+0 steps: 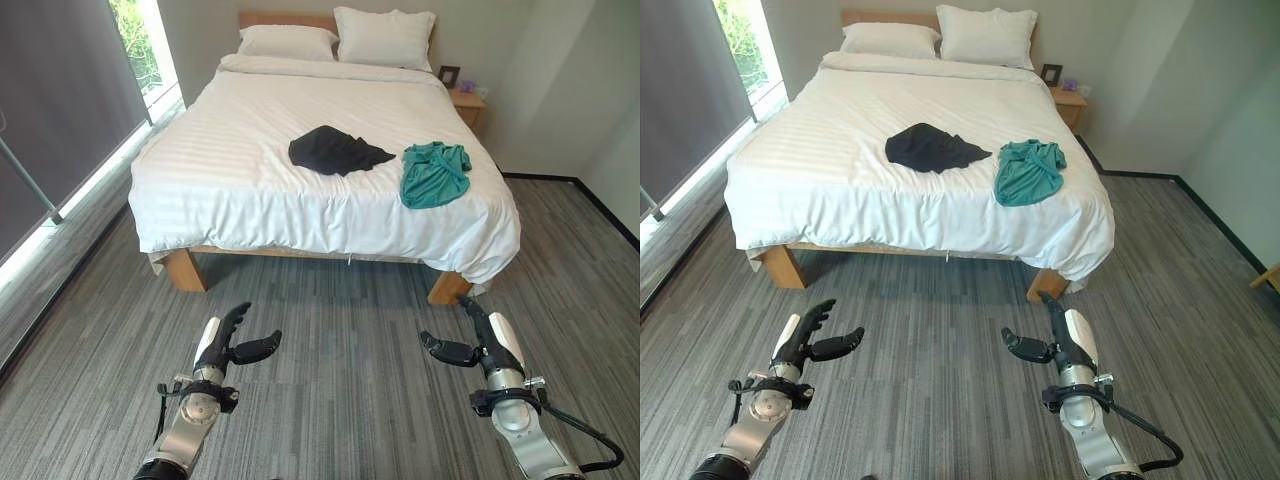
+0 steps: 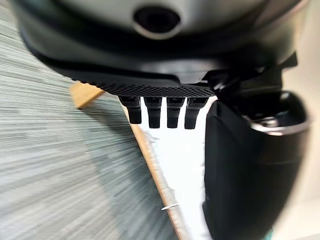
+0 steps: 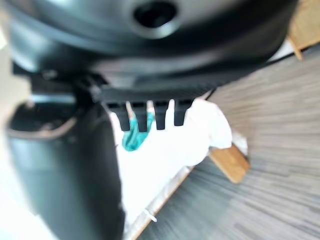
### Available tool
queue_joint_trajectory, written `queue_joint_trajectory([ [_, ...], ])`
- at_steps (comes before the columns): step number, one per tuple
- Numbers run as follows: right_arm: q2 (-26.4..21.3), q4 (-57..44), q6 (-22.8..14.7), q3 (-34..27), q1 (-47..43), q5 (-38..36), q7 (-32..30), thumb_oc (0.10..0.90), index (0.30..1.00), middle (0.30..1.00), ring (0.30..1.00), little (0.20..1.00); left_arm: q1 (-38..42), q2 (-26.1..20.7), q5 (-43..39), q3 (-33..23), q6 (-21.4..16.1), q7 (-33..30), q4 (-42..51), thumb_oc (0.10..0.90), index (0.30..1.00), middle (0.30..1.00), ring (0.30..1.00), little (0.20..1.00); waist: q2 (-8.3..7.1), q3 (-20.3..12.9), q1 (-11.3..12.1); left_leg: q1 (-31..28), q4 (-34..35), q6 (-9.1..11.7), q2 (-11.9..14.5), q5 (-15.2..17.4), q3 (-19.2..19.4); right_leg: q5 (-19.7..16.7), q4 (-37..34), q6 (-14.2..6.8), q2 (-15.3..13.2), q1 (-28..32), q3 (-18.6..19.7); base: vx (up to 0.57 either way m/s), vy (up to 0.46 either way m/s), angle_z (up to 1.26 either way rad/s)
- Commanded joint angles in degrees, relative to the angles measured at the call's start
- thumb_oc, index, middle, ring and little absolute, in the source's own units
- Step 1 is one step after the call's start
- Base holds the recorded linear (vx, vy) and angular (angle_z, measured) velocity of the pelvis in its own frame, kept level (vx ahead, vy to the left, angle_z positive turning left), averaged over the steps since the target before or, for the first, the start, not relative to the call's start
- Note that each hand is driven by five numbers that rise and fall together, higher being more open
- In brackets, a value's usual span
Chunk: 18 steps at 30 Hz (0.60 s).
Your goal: Pick up bed clothes into laundry basket.
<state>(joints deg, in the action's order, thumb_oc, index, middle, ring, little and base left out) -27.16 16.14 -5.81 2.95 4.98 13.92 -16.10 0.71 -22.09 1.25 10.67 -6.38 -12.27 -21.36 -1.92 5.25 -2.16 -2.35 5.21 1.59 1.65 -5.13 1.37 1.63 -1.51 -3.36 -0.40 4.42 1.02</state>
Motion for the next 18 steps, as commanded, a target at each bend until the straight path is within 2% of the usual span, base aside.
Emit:
queue_joint_trajectory([
  [1, 0.0, -5.6, -3.3, -3.5, -0.7, 1.4, -2.8, 0.8, 0.9, 0.9, 0.9, 0.9, 2.1, -2.6, 0.1, -2.6, -5.6, -2.7, 3.9, 0.8, 0.9, 0.9, 0.9, 0.9, -1.09, -1.2, 0.0, -0.1, -0.3, 0.1, -1.4, 6.6, -1.2, -1.1, 0.7, -5.0, -2.5, -3.9, 5.7, 0.03, 0.017, -0.13],
  [4, 0.8, -7.1, -3.2, -3.6, -0.2, 0.8, -2.6, 0.8, 0.9, 0.9, 0.9, 0.9, 1.0, -2.3, -0.8, -3.5, -5.4, -2.6, 6.3, 0.8, 0.9, 0.9, 0.9, 0.9, -1.19, -0.8, 0.0, -0.2, -0.4, -0.1, -1.4, 6.8, -0.9, -1.1, 1.0, -5.1, -2.6, -4.3, 6.2, 0.03, 0.019, -0.14],
  [7, 1.4, -8.1, -2.7, -3.8, -0.1, 1.2, -2.7, 0.8, 0.9, 0.9, 0.9, 0.9, 0.1, -2.3, -1.5, -4.1, -5.1, -1.5, 8.8, 0.8, 0.9, 0.9, 0.9, 0.9, -1.06, 1.1, 0.1, 0.1, -1.0, -1.4, -1.5, 7.2, -0.6, 0.3, 7.0, -5.3, -2.3, -7.1, 7.0, -0.01, 0.043, -0.11],
  [8, 1.3, -8.4, -2.5, -3.8, 0.1, 1.7, -2.5, 0.8, 0.9, 0.9, 0.9, 0.9, -0.3, -2.3, -1.5, -4.5, -5.1, -1.3, 9.1, 0.8, 0.9, 0.9, 0.9, 0.9, -0.93, 1.8, 0.1, -0.3, -1.1, -1.9, -1.7, 7.5, -0.5, 0.5, 10.5, -5.9, -2.0, -8.6, 7.0, 0.0, 0.079, -0.25],
  [9, 1.3, -8.7, -2.2, -3.3, -0.3, 2.0, -2.3, 0.8, 0.9, 0.9, 0.9, 0.9, -0.6, -2.5, -1.2, -4.9, -4.8, -1.8, 9.6, 0.8, 0.9, 0.9, 0.9, 0.9, -0.69, 4.4, 0.0, -1.9, -1.7, -2.8, -2.2, 8.6, 0.2, -4.1, 20.9, -8.1, -3.1, -13.1, 6.0, -0.02, 0.057, -0.38],
  [10, 1.3, -8.7, -2.1, -3.3, -0.4, 2.0, -2.3, 0.8, 0.9, 0.9, 0.9, 0.9, -0.6, -2.5, -1.2, -5.0, -4.8, -1.8, 9.6, 0.8, 0.9, 0.9, 0.9, 0.9, -0.74, 4.4, 0.1, -1.5, -1.8, -2.8, -2.2, 8.3, 0.3, -4.5, 20.9, -8.1, -3.1, -13.4, 6.2, 0.02, 0.081, -0.64],
  [11, 0.9, -9.8, -2.1, -3.1, -0.8, 2.8, -2.6, 0.8, 0.9, 0.9, 0.9, 0.9, -0.9, -2.5, -1.3, -5.0, -4.6, -1.9, 9.7, 0.8, 0.9, 0.9, 0.9, 0.9, 0.53, 6.2, 0.1, -2.3, -1.9, -2.8, -1.0, 8.5, 0.7, -5.7, 26.5, -7.4, -3.8, -17.5, 3.2, 0.01, 0.039, -0.48],
  [12, 0.9, -9.9, -2.1, -3.1, -0.8, 2.8, -2.6, 0.8, 0.9, 0.9, 0.9, 0.9, -0.9, -2.5, -1.3, -5.0, -4.6, -1.9, 9.6, 0.8, 0.9, 0.9, 0.9, 0.9, 0.55, 6.2, 0.0, -2.3, -1.8, -2.7, -1.0, 8.5, 0.5, -5.4, 26.9, -7.3, -3.8, -17.7, 3.1, 0.22, 0.034, -0.32],
  [13, 0.9, -10.7, -2.2, -3.8, -0.2, 2.8, -2.8, 0.8, 0.9, 0.9, 0.9, 0.9, -0.8, -2.3, -1.2, -5.0, -4.7, -2.2, 8.8, 0.8, 0.9, 0.9, 0.9, 0.9, 0.91, 6.2, -0.5, -3.7, -1.1, -2.2, -0.6, 9.4, 0.0, -2.4, 25.1, -6.2, -4.2, -19.6, -0.6, 0.3, -0.042, 0.01],
  [14, 0.8, -10.8, -2.3, -4.1, -0.1, 2.5, -2.8, 0.8, 0.9, 0.9, 0.9, 0.9, -0.8, -2.1, -1.5, -4.9, -4.7, -2.3, 8.4, 0.8, 0.9, 0.9, 0.9, 0.9, 0.47, 6.0, -0.8, -4.4, -0.9, -1.9, -0.9, 10.0, 0.1, -1.5, 21.7, -6.1, -3.8, -20.5, -1.9, 0.32, -0.038, 0.01],
  [15, 0.8, -10.8, -2.3, -4.2, -0.1, 2.5, -2.8, 0.8, 0.9, 0.9, 0.9, 0.9, -0.8, -2.1, -1.5, -4.8, -4.7, -2.3, 8.4, 0.8, 0.9, 0.9, 0.9, 0.9, 0.68, 6.0, -1.0, -4.5, -0.8, -1.9, -0.7, 10.1, -0.1, -1.4, 21.4, -6.0, -3.6, -20.1, -2.3, 0.36, -0.119, 0.0],
  [16, 0.8, -10.7, -2.3, -4.6, 0.6, 1.8, -3.2, 0.8, 0.9, 0.9, 0.9, 0.9, -0.7, -1.9, -1.8, -4.6, -4.6, -2.3, 8.1, 0.8, 0.9, 0.9, 0.9, 0.9, -0.53, 5.7, -2.3, -6.4, -0.2, -1.1, -1.6, 11.7, -0.7, -2.0, 12.8, -6.2, -1.4, -21.6, -2.8, 0.28, -0.088, 0.06],
  [17, 0.8, -10.7, -2.4, -4.6, 0.7, 1.8, -3.2, 0.8, 0.9, 0.9, 0.9, 0.9, -0.8, -1.9, -1.9, -4.6, -4.6, -2.3, 8.0, 0.8, 0.9, 0.9, 0.9, 0.9, 0.04, 5.6, -2.6, -6.6, -0.3, -1.0, -0.9, 12.1, -1.0, -2.4, 11.4, -6.1, -1.0, -20.5, -3.4, 0.51, -0.198, 0.16],
  [18, 0.9, -10.7, -2.1, -4.9, 1.5, 1.2, -3.4, 0.8, 0.9, 0.9, 0.9, 0.9, -0.3, -1.8, -1.5, -4.3, -4.6, -2.2, 7.5, 0.8, 0.9, 0.9, 0.9, 0.9, -0.64, 5.6, -3.9, -8.2, -0.2, -0.1, -0.9, 14.1, -2.3, -5.3, 3.1, -6.7, 0.8, -22.5, -3.3, 0.41, -0.187, 0.33],
])
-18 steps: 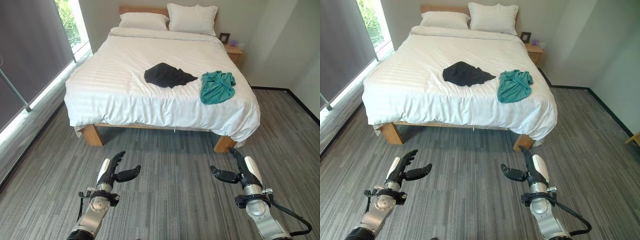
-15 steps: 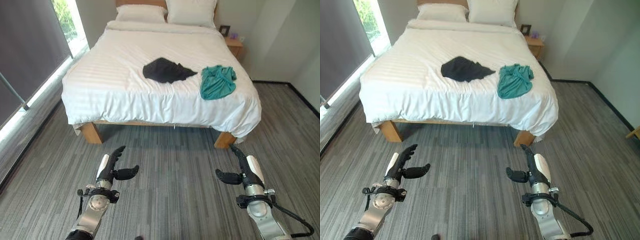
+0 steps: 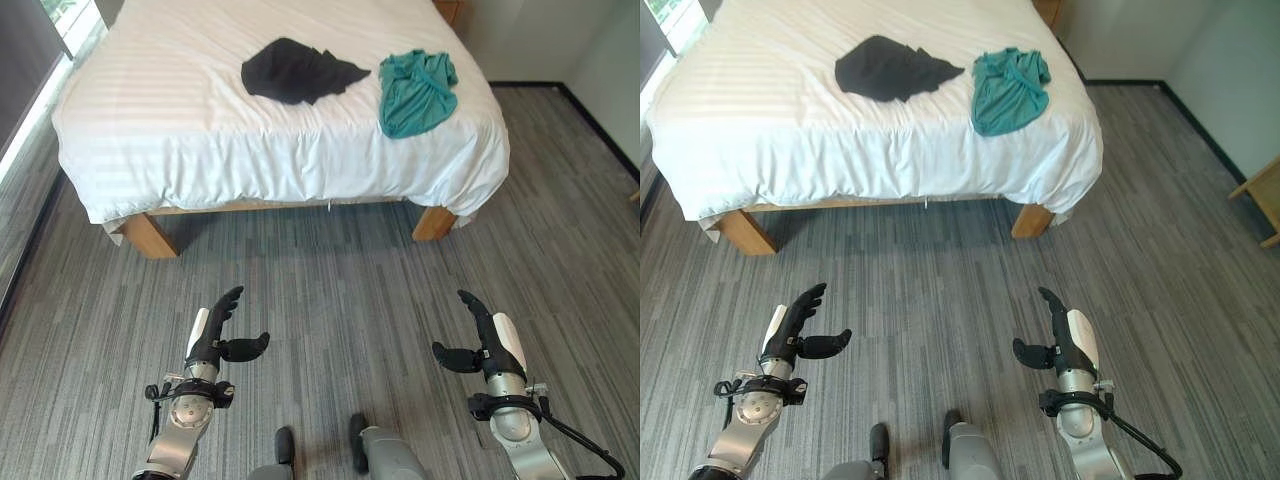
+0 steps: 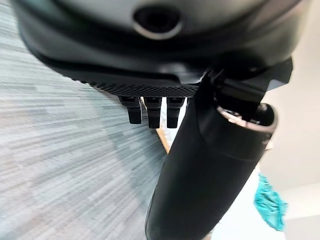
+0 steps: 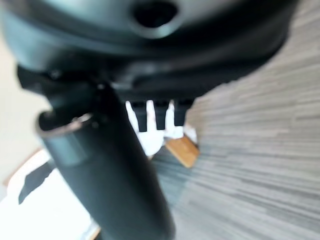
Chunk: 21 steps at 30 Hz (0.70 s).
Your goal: Pick up bed clothes into laundry basket.
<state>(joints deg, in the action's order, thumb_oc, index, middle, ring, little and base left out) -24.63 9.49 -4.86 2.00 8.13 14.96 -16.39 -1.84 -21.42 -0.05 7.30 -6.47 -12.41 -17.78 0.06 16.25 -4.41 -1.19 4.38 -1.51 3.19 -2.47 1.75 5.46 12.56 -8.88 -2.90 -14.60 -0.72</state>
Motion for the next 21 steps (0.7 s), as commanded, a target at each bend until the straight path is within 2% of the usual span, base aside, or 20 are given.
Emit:
queue_joint_trajectory([
  [1, -1.7, -3.8, -3.1, -4.1, -1.2, 0.1, -3.5, 0.8, 0.9, 0.9, 0.9, 0.9, 2.6, -2.4, 0.2, -0.6, -4.7, -2.4, 3.4, 0.8, 0.9, 0.9, 0.9, 0.9, -2.53, -5.4, -2.5, -10.0, 0.6, 3.6, -1.9, 12.2, -3.3, -10.8, -13.6, -1.8, 3.9, -4.5, -1.3, 0.48, -0.266, 0.44],
  [2, -1.7, -3.9, -3.0, -4.3, -0.7, 0.1, -3.7, 0.8, 0.9, 0.9, 0.9, 0.9, 3.1, -2.3, 0.4, -0.2, -4.8, -2.6, 2.8, 0.8, 0.9, 0.9, 0.9, 0.9, -2.29, -5.5, -3.0, -10.5, 0.6, 4.2, -1.1, 13.0, -3.7, -11.7, -14.6, -2.4, 4.1, -5.1, -1.4, 0.43, -0.366, 0.74],
  [3, -1.5, -4.6, -3.4, -4.6, 0.6, 0.0, -3.6, 0.8, 0.9, 0.9, 0.9, 0.9, 2.9, -2.3, 0.4, 0.3, -5.3, -2.1, 3.0, 0.8, 0.9, 0.9, 0.9, 0.9, -2.7, -6.4, -3.5, -11.4, 0.6, 5.3, 0.0, 14.2, -4.1, -12.7, -15.0, -1.5, 3.1, -3.7, -0.5, 0.3, -0.289, 0.92],
  [4, -1.5, -4.7, -3.4, -4.6, 0.8, 0.0, -3.6, 0.8, 0.9, 0.9, 0.9, 0.9, 2.8, -2.3, 0.3, 0.3, -5.3, -2.1, 3.0, 0.8, 0.9, 0.9, 0.9, 0.9, -2.65, -6.4, -3.5, -11.4, 0.6, 5.3, 0.1, 14.2, -4.0, -12.8, -15.0, -1.4, 3.2, -3.5, -0.6, 0.39, -0.332, 0.94],
  [6, -1.5, -3.6, -3.9, -4.0, 1.4, -0.6, -3.6, 0.8, 0.9, 0.9, 0.9, 0.9, 1.2, -1.8, -0.5, 0.3, -5.5, -2.2, 2.9, 0.8, 0.9, 0.9, 0.9, 0.9, -1.72, -7.8, -4.3, -12.6, -1.3, 7.1, 3.5, 14.1, -3.0, -12.5, -12.2, -0.5, 2.9, -3.3, -0.3, 0.37, -0.262, 0.31],
  [7, -1.7, -3.5, -3.7, -4.0, 1.8, -0.4, -3.4, 0.8, 0.9, 0.9, 0.9, 0.9, 0.3, -1.0, -1.4, 0.4, -5.5, -1.7, 3.0, 0.8, 0.9, 0.9, 0.9, 0.9, -0.5, -7.7, -4.3, -11.4, -6.0, 8.0, 5.9, 11.5, -2.2, -11.2, -10.6, 0.5, 3.2, -2.3, -0.2, 0.22, -0.186, -0.18],
  [8, -1.7, -3.5, -3.7, -4.0, 1.7, -0.4, -3.4, 0.8, 0.9, 0.9, 0.9, 0.9, 0.3, -1.0, -1.4, 0.4, -5.4, -1.7, 3.0, 0.8, 0.9, 0.9, 0.9, 0.9, -0.69, -7.8, -4.4, -11.1, -6.0, 8.1, 5.7, 11.2, -2.3, -11.4, -10.6, 0.6, 3.0, -2.6, -0.2, 0.18, -0.163, -0.1],
  [9, -2.1, -3.4, -3.8, -3.8, 1.5, -0.1, -3.5, 0.8, 0.9, 0.9, 0.9, 0.9, 0.1, -0.3, -2.6, 0.5, -5.5, -1.4, 2.9, 0.8, 0.9, 0.9, 0.9, 0.9, -0.36, -7.6, -4.4, -8.9, -10.9, 8.2, 6.3, 7.6, -2.4, -10.8, -10.3, 1.4, 3.0, -1.4, 0.1, 0.29, -0.358, -0.04],
  [10, -3.5, -3.8, -4.2, -4.0, 0.5, -1.1, -3.8, 0.8, 0.9, 0.9, 0.9, 0.9, 0.4, -0.5, -3.6, 1.8, -5.6, -0.6, 3.8, 0.8, 0.9, 0.9, 0.9, 0.9, -1.77, -6.0, -3.6, -0.6, -28.1, 6.5, 5.8, -1.2, -2.8, -9.2, -10.5, 4.9, 1.8, 2.6, 2.2, 0.41, -0.416, 0.04],
  [12, -5.3, -3.7, -3.9, -3.7, -1.3, -1.4, -3.5, 0.8, 0.9, 0.9, 0.9, 0.9, 0.6, -0.3, -3.6, 2.3, -5.6, -0.4, 4.3, 0.8, 0.9, 0.9, 0.9, 0.9, -2.69, -4.7, -1.9, 5.1, -37.6, 5.0, 1.0, 2.1, -2.7, -8.3, -11.3, 6.1, 0.7, 5.8, 4.1, 0.31, -0.239, -0.3],
  [13, -5.3, -3.6, -3.9, -3.7, -1.5, -1.4, -3.5, 0.8, 0.9, 0.9, 0.9, 0.9, 0.7, -0.3, -3.6, 2.2, -5.6, -0.4, 4.3, 0.8, 0.9, 0.9, 0.9, 0.9, -2.92, -4.8, -2.0, 5.5, -37.7, 4.9, 0.8, 1.8, -2.6, -8.5, -11.4, 6.0, 0.4, 5.5, 4.2, 0.17, -0.059, -0.38],
  [14, -6.1, -3.4, -3.6, -3.3, -2.6, -1.2, -3.3, 0.8, 0.9, 0.9, 0.9, 0.9, 0.9, 0.1, -3.9, 2.3, -5.7, -0.3, 4.4, 0.8, 0.9, 0.9, 0.9, 0.9, -2.99, -4.4, -1.3, 7.9, -38.9, 4.7, -1.5, 3.6, -2.3, -7.8, -11.9, 6.1, -0.1, 6.9, 5.0, 0.25, -0.038, -0.44],
  [15, -6.8, -3.4, -3.2, -3.5, -3.0, -0.9, -3.1, 0.8, 0.9, 0.9, 0.9, 0.9, 1.0, 1.0, -4.8, 2.5, -6.0, 0.2, 4.7, 0.8, 0.9, 0.9, 0.9, 0.9, -2.92, -4.1, -0.4, 10.6, -35.0, 4.9, -3.1, 5.6, -0.3, -6.7, -12.6, 5.7, -1.3, 9.0, 5.3, 0.38, -0.025, -0.2],
  [17, -7.0, -3.0, -3.1, -4.1, -2.9, -1.1, -3.3, 0.8, 0.9, 0.9, 0.9, 0.9, 0.8, 1.2, -5.0, 2.6, -6.2, 0.6, 5.0, 0.8, 0.9, 0.9, 0.9, 0.9, -1.9, -4.0, 0.1, 12.0, -24.7, 4.8, -3.1, 7.0, 1.6, -5.5, -13.5, 4.8, -1.1, 10.7, 5.5, 0.39, 0.047, -0.09],
  [19, -7.1, -2.5, -3.2, -4.0, -2.9, -1.2, -3.3, 0.8, 0.9, 0.9, 0.9, 0.9, 0.5, 1.6, -4.7, 3.0, -6.1, 0.8, 4.7, 0.8, 0.9, 0.9, 0.9, 0.9, 0.0, -4.4, 0.9, 10.5, -12.2, 5.3, -3.4, 3.8, 1.5, -4.4, -14.6, 4.2, 0.0, 12.7, 5.9, 0.44, 0.088, -0.03],
  [20, -7.4, -1.4, -3.0, -3.9, -3.1, -1.2, -3.4, 0.8, 0.9, 0.9, 0.9, 0.9, 0.6, 2.2, -4.4, 3.4, -6.0, 0.9, 3.9, 0.8, 0.9, 0.9, 0.9, 0.9, 0.91, -4.7, 1.4, 12.1, -4.9, 6.0, -3.4, -0.9, 2.5, -3.4, -15.4, 4.2, 0.4, 15.2, 5.7, 0.39, 0.048, -0.02],
  [21, -7.4, -1.3, -3.0, -3.9, -3.1, -1.2, -3.5, 0.8, 0.9, 0.9, 0.9, 0.9, 0.6, 2.2, -4.4, 3.5, -6.0, 0.9, 3.8, 0.8, 0.9, 0.9, 0.9, 0.9, 0.78, -4.7, 1.4, 11.7, -4.4, 5.9, -3.6, -1.0, 2.6, -3.2, -15.5, 4.1, 0.2, 15.4, 5.7, 0.41, 0.022, -0.07],
])
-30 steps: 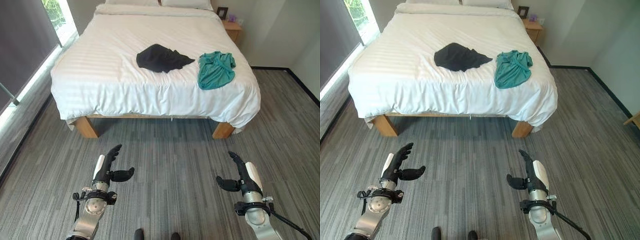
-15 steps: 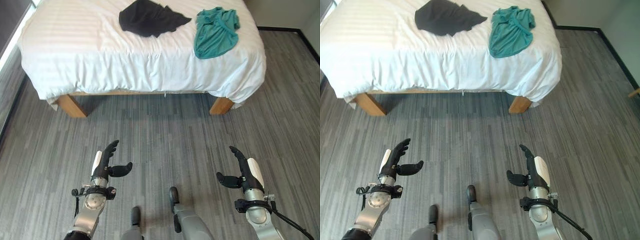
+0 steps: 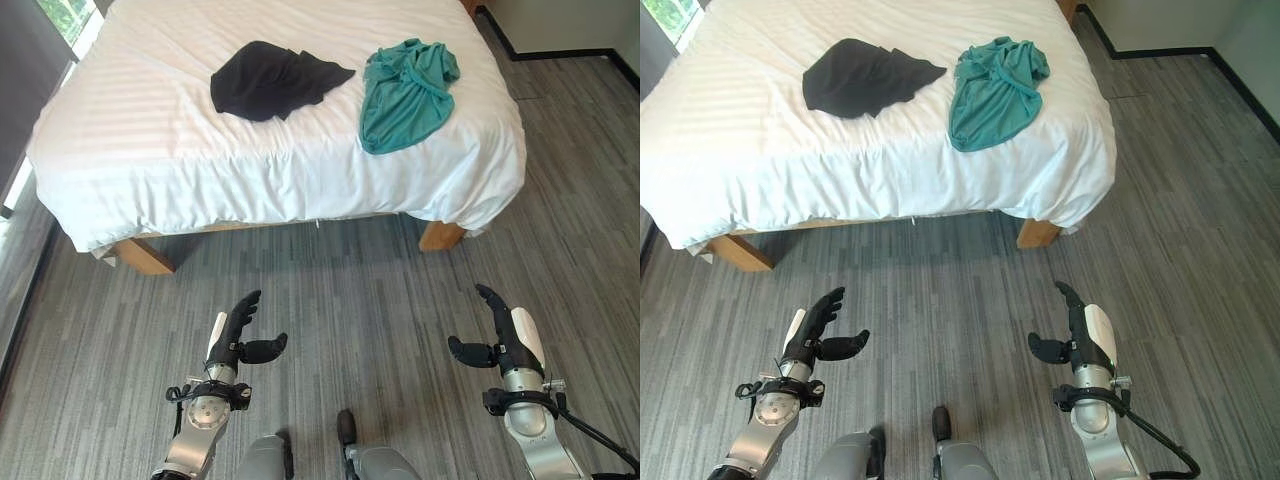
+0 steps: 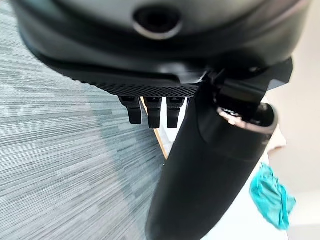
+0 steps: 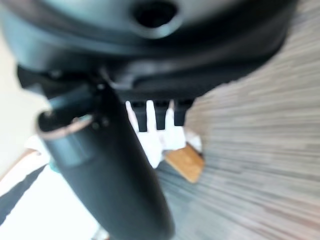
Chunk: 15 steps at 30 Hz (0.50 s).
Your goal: Pick up bed clothes into laundry basket.
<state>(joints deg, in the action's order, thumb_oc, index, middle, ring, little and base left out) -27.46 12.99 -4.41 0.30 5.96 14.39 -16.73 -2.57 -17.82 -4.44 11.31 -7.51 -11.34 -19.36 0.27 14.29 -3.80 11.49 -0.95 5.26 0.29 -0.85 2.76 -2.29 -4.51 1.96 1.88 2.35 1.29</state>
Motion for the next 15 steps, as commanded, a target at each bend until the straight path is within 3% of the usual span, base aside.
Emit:
queue_joint_trajectory([
  [1, -4.5, -4.7, -3.3, -2.1, -1.1, -0.5, -3.2, 0.8, 0.9, 0.9, 0.9, 0.9, 1.4, -1.2, -0.2, -0.5, -4.9, -0.1, 5.0, 0.8, 0.9, 0.9, 0.9, 0.9, 0.78, -2.6, 1.3, 1.1, 3.4, -0.6, -0.8, -3.5, 1.8, 5.3, 1.4, -6.6, -4.4, -0.2, 4.2, 0.32, 0.027, -0.04],
  [4, -4.2, -4.7, -2.7, -2.1, -1.8, 0.2, -3.6, 0.8, 0.9, 0.9, 0.9, 0.9, 1.3, -0.2, -1.4, -0.6, -4.9, 0.0, 4.1, 0.8, 0.9, 0.9, 0.9, 0.9, 1.15, -2.7, 2.2, 4.7, 5.5, 0.8, -1.4, -5.5, 0.9, 8.1, 1.5, -7.0, -5.3, 3.2, 7.0, 0.43, 0.112, -0.26],
  [7, -4.3, -5.3, -1.7, -2.5, -2.2, 2.6, -3.8, 0.8, 0.9, 0.9, 0.9, 0.9, 0.3, -0.2, -1.3, -0.7, -4.7, 0.4, 3.7, 0.8, 0.9, 0.9, 0.9, 0.9, 3.16, -3.9, 2.5, 2.9, 5.9, 0.9, 0.2, -8.4, -0.1, 10.6, 2.8, -8.2, -6.3, 5.2, 9.6, 0.46, 0.251, -0.73],
  [9, -4.4, -5.9, -1.2, -2.7, -2.1, 3.7, -3.9, 0.8, 0.9, 0.9, 0.9, 0.9, 0.1, -0.4, -1.4, -0.8, -4.7, 0.5, 3.7, 0.8, 0.9, 0.9, 0.9, 0.9, 2.99, -4.2, 2.6, 1.9, 5.9, 0.6, 0.2, -8.6, -0.2, 11.1, 3.8, -8.7, -7.6, 5.2, 9.8, 0.33, 0.155, -0.83],
  [11, -4.6, -7.6, 0.3, -5.1, -3.3, 6.6, -6.1, 0.8, 0.9, 0.9, 0.9, 0.9, 0.1, -1.6, -0.9, -1.0, -4.5, 0.4, 3.5, 0.8, 0.9, 0.9, 0.9, 0.9, 1.46, -5.2, 3.0, -1.2, 5.8, -0.7, -0.1, -7.0, 0.5, 10.0, 10.6, -10.3, -10.1, 3.2, 9.9, 0.45, 0.166, -0.59],
  [13, -5.5, -9.4, 1.1, -6.5, -6.6, 7.6, -7.8, 0.8, 0.9, 0.9, 0.9, 0.9, -0.2, -3.2, -0.9, -1.8, -4.5, -0.3, 4.1, 0.8, 0.9, 0.9, 0.9, 0.9, 0.61, -4.5, 2.8, -3.5, 5.8, -1.8, -0.3, -5.1, 1.4, 5.2, 18.3, -11.8, -11.4, -0.7, 10.1, 0.25, 0.106, -0.2],
  [15, -6.2, -11.4, 1.6, -7.0, -10.6, 9.3, -10.6, 0.8, 0.9, 0.9, 0.9, 0.9, 0.5, -4.7, -1.2, -2.3, -4.7, -1.4, 4.0, 0.8, 0.9, 0.9, 0.9, 0.9, 0.71, -4.1, 3.6, -4.3, 5.9, -2.3, 1.6, -4.0, 2.9, 2.5, 21.4, -11.6, -11.9, -4.7, 8.8, 0.2, 0.041, -0.32],
])
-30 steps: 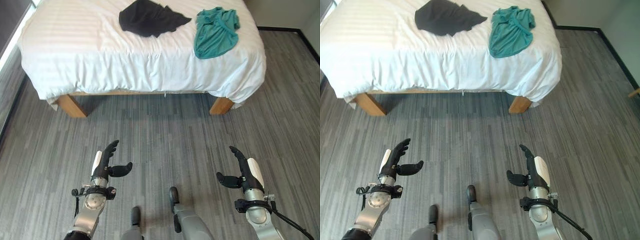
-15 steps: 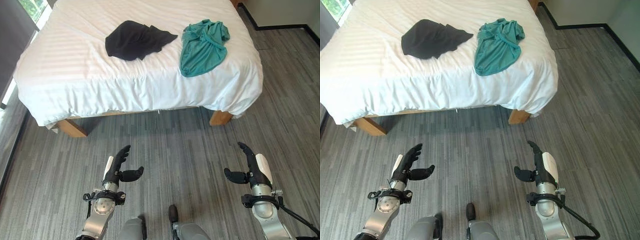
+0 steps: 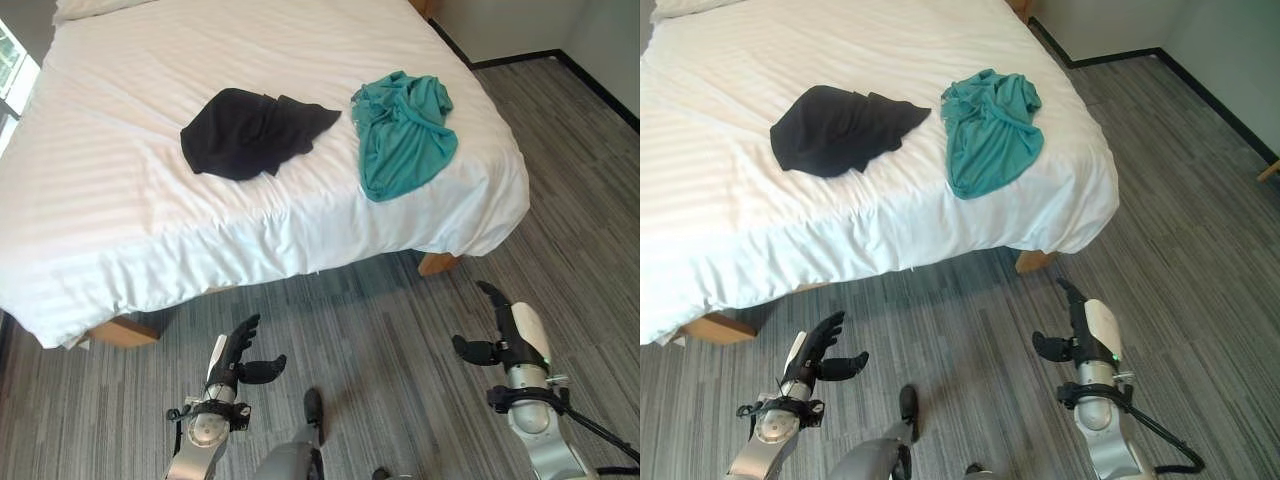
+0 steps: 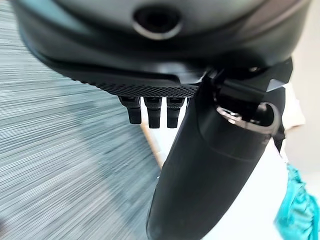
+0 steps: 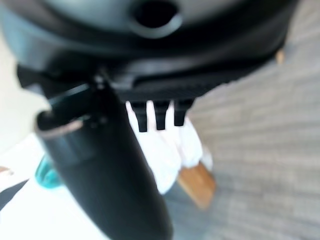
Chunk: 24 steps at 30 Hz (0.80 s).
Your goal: Pick up bed clothes into laundry basket.
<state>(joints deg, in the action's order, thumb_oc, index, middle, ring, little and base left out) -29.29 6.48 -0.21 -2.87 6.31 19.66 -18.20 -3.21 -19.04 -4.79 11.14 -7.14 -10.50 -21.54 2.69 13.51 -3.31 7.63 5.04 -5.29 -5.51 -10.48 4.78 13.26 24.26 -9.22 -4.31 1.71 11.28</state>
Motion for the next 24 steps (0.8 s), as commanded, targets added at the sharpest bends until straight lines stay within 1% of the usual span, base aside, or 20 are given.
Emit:
queue_joint_trajectory([
  [1, -4.9, -5.9, -2.4, -4.3, -12.0, 4.9, -9.8, 0.8, 0.9, 0.9, 0.9, 0.9, 1.3, -3.7, -0.7, -2.0, -5.1, -2.5, 6.2, 0.8, 0.9, 0.9, 0.9, 0.9, -1.92, -3.5, 3.2, -1.0, 0.0, 8.1, 7.8, 6.1, 1.3, -13.5, -7.6, -0.5, -6.4, -5.0, -2.7, 0.22, 0.016, -0.57],
  [2, -5.4, -6.5, -2.0, -4.7, -13.0, 5.4, -10.5, 0.8, 0.9, 0.9, 0.9, 0.9, 2.0, -3.9, -0.6, -1.8, -5.3, -3.0, 5.9, 0.8, 0.9, 0.9, 0.9, 0.9, -2.21, -3.9, 3.3, -1.4, 0.0, 8.2, 8.2, 6.9, 1.7, -13.5, -9.4, -0.7, -6.8, -5.5, -4.3, 0.23, 0.012, -0.49],
  [3, -6.1, -6.5, -1.8, -5.1, -13.9, 5.5, -10.9, 0.8, 0.9, 0.9, 0.9, 0.9, 2.3, -4.0, -0.6, -1.6, -5.4, -3.0, 5.6, 0.8, 0.9, 0.9, 0.9, 0.9, -2.5, -4.2, 3.3, -1.9, 0.0, 8.2, 8.2, 7.3, 1.9, -13.0, -11.2, -0.7, -6.4, -6.1, -5.3, 0.25, 0.003, -0.25],
  [4, -7.3, -6.6, -1.5, -5.3, -15.3, 5.8, -11.2, 0.8, 0.9, 0.9, 0.9, 0.9, 2.6, -4.2, -0.7, -1.3, -5.5, -2.9, 5.3, 0.8, 0.9, 0.9, 0.9, 0.9, -2.84, -4.6, 3.2, -2.6, 0.0, 8.2, 8.1, 8.0, 1.7, -12.0, -13.7, -0.6, -5.3, -6.7, -5.9, 0.41, -0.037, 0.12],
  [5, -10.3, -6.7, -1.0, -5.4, -17.8, 6.2, -11.9, 0.8, 0.9, 0.9, 0.9, 0.9, 2.9, -4.5, -0.9, -0.9, -5.5, -2.5, 5.1, 0.8, 0.9, 0.9, 0.9, 0.9, -3.68, -4.8, 2.5, -4.2, 0.0, 8.0, 7.4, 9.3, 0.5, -11.4, -19.2, 0.1, -1.5, -9.0, -5.6, 0.42, -0.063, 0.2],
  [6, -11.1, -6.7, -0.9, -5.5, -18.4, 5.9, -12.0, 0.8, 0.9, 0.9, 0.9, 0.9, 3.1, -4.6, -0.9, -0.8, -5.5, -2.3, 5.1, 0.8, 0.9, 0.9, 0.9, 0.9, -3.89, -4.7, 2.2, -4.8, 0.0, 7.9, 7.0, 9.9, -0.1, -11.7, -21.9, 0.2, -0.2, -9.6, -5.1, 0.34, -0.055, 0.24],
  [7, -11.2, -6.5, -0.9, -5.4, -18.6, 5.9, -12.1, 0.8, 0.9, 0.9, 0.9, 0.9, 3.1, -4.5, -1.0, -0.8, -5.5, -2.3, 5.0, 0.8, 0.9, 0.9, 0.9, 0.9, -3.72, -4.7, 2.1, -4.9, 0.0, 7.9, 7.1, 10.1, -0.3, -11.9, -22.5, 0.2, -0.2, -9.2, -5.3, 0.21, -0.051, 0.47],
  [8, -12.6, -6.1, -1.0, -5.1, -20.0, 5.4, -12.4, 0.8, 0.9, 0.9, 0.9, 0.9, 3.7, -4.7, -1.0, -0.3, -5.6, -2.2, 4.4, 0.8, 0.9, 0.9, 0.9, 0.9, -4.0, -4.4, 1.7, -6.0, 0.0, 7.7, 6.3, 10.9, -1.5, -13.5, -25.9, 0.2, 1.6, -10.3, -4.5, 0.22, -0.072, 0.62],
  [9, -13.7, -5.9, -0.9, -4.7, -20.8, 5.2, -12.2, 0.8, 0.9, 0.9, 0.9, 0.9, 4.1, -4.8, -1.0, 0.1, -5.7, -1.9, 4.2, 0.8, 0.9, 0.9, 0.9, 0.9, -4.25, -4.2, 1.6, -6.8, 0.0, 7.8, 5.9, 11.3, -2.2, -14.7, -27.6, -0.1, 2.9, -12.0, -4.2, 0.22, -0.071, 0.81],
  [10, -13.9, -5.6, -0.9, -4.6, -21.1, 5.1, -12.2, 0.8, 0.9, 0.9, 0.9, 0.9, 4.2, -4.7, -1.0, 0.1, -5.8, -1.9, 4.1, 0.8, 0.9, 0.9, 0.9, 0.9, -3.98, -4.2, 1.4, -6.9, 0.0, 7.8, 6.0, 11.5, -2.3, -14.8, -28.0, -0.1, 3.0, -11.7, -4.4, 0.25, -0.133, 0.7],
  [11, -16.7, -4.5, -0.3, -3.2, -23.1, 5.4, -11.6, 0.8, 0.9, 0.9, 0.9, 0.9, 4.8, -4.9, -1.1, 0.6, -6.0, -1.6, 3.8, 0.8, 0.9, 0.9, 0.9, 0.9, -4.12, -3.6, 1.4, -8.3, 0.0, 8.2, 5.9, 12.3, -3.5, -16.4, -28.6, -0.9, 4.5, -15.0, -5.8, 0.22, -0.151, 0.65],
  [12, -18.2, -3.7, -0.1, -1.6, -24.8, 5.4, -11.1, 0.8, 0.9, 0.9, 0.9, 0.9, 4.7, -5.1, -1.3, 0.7, -6.3, -1.4, 4.1, 0.8, 0.9, 0.9, 0.9, 0.9, -4.24, -3.5, 1.5, -8.5, 0.0, 8.2, 5.6, 12.6, -3.9, -16.5, -29.0, -0.6, 4.0, -14.6, -7.3, 0.24, -0.205, 0.58],
  [13, -19.1, -2.8, 0.0, -0.1, -26.5, 5.4, -10.8, 0.8, 0.9, 0.9, 0.9, 0.9, 4.3, -4.9, -1.4, 0.8, -6.4, -1.2, 4.2, 0.8, 0.9, 0.9, 0.9, 0.9, -4.63, -3.6, 1.7, -8.9, 0.0, 8.1, 5.1, 13.0, -4.4, -16.8, -29.3, -0.4, 3.3, -13.7, -7.9, 0.2, -0.277, 0.65],
  [14, -20.9, 1.1, 0.7, 2.3, -28.7, 5.5, -10.2, 0.8, 0.9, 0.9, 0.9, 0.9, 3.7, -4.8, -1.3, 1.4, -6.5, -1.2, 4.1, 0.8, 0.9, 0.9, 0.9, 0.9, -5.07, -4.2, 2.4, -9.8, 0.0, 8.8, 5.5, 13.6, -4.3, -18.1, -28.9, 0.0, 2.5, -12.6, -8.1, 0.14, -0.224, 0.71],
  [15, -21.1, 1.5, 0.6, 2.7, -29.2, 5.4, -10.3, 0.8, 0.9, 0.9, 0.9, 0.9, 3.6, -4.7, -1.3, 1.3, -6.5, -1.2, 4.1, 0.8, 0.9, 0.9, 0.9, 0.9, -4.95, -4.1, 2.2, -9.9, 0.0, 8.8, 5.6, 13.7, -4.4, -18.0, -28.9, 0.1, 2.5, -12.5, -8.1, 0.16, -0.231, 0.64],
  [17, -22.3, 6.4, 1.5, 5.3, -31.3, 4.8, -9.7, 0.8, 0.9, 0.9, 0.9, 0.9, 3.0, -4.8, -2.6, 1.4, -6.8, -1.1, 3.8, 0.8, 0.9, 0.9, 0.9, 0.9, -4.42, -4.6, 2.6, -10.2, 0.0, 10.2, 7.2, 13.9, -4.6, -18.0, -28.3, 0.6, 1.8, -11.7, -8.4, 0.14, -0.181, 0.65],
  [19, -22.9, 9.8, 2.2, 7.8, -33.1, 5.0, -9.0, 0.8, 0.9, 0.9, 0.9, 0.9, 1.8, -5.0, -4.2, 0.7, -7.0, -0.6, 4.4, 0.8, 0.9, 0.9, 0.9, 0.9, -3.31, -4.5, 3.1, -10.4, -1.3, 11.1, 8.6, 13.3, -4.9, -16.8, -27.4, 1.6, 1.6, -10.7, -9.1, 0.13, -0.166, 0.52],
  [23, -23.0, 10.2, 2.1, 8.3, -33.6, 4.9, -9.1, 0.8, 0.9, 0.9, 0.9, 0.9, 1.6, -4.9, -4.2, 0.4, -7.0, -0.6, 4.6, 0.8, 0.9, 0.9, 0.9, 0.9, -3.22, -4.4, 2.7, -10.4, -1.6, 11.2, 8.7, 13.5, -5.1, -16.7, -27.3, 1.7, 1.6, -10.5, -9.3, 0.02, -0.036, 0.43],
  [24, -23.3, 11.7, 2.4, 8.7, -34.2, 4.6, -9.0, 0.8, 0.9, 0.9, 0.9, 0.9, 1.2, -5.2, -4.9, 0.4, -7.2, -0.4, 4.9, 0.8, 0.9, 0.9, 0.9, 0.9, -2.98, -3.9, 3.4, -9.3, -4.2, 11.7, 9.1, 13.4, -5.0, -16.0, -27.1, 2.1, 1.2, -9.7, -9.6, -0.02, -0.237, 0.01],
])
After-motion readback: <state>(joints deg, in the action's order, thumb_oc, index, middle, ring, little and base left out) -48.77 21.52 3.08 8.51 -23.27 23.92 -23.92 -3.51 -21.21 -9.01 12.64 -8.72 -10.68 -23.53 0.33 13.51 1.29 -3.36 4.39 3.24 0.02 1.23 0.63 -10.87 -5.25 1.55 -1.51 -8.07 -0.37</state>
